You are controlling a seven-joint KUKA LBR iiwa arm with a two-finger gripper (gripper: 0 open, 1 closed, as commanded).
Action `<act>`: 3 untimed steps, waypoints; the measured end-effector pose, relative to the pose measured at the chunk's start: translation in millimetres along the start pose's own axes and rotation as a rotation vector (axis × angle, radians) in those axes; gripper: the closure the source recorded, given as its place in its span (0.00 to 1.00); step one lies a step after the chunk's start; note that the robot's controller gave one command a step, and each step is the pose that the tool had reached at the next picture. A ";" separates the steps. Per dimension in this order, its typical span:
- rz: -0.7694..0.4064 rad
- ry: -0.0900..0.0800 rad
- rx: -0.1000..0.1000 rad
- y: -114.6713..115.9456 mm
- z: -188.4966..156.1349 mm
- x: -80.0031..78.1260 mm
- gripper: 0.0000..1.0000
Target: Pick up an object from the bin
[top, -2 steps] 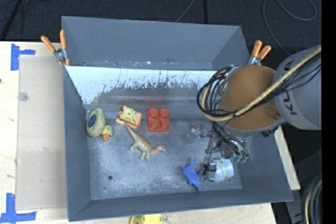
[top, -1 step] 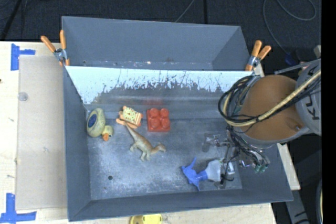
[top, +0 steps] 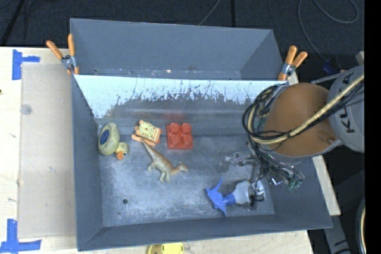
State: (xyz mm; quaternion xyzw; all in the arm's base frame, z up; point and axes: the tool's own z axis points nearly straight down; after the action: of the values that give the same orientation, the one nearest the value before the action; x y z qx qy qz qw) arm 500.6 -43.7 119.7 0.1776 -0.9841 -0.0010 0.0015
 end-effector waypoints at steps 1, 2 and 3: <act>-0.086 0.004 -0.002 -13.5 46.4 8.0 0.00; -0.252 0.000 -0.002 -19.2 55.1 9.0 1.00; -0.276 0.000 -0.002 -20.0 53.2 9.6 1.00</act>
Offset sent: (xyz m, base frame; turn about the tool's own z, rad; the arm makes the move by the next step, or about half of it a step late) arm -0.0021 -0.0243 -0.0497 -0.2932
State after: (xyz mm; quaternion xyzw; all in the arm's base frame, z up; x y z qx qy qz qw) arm 498.4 -65.7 66.5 0.3111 -0.9504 -0.0019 0.0015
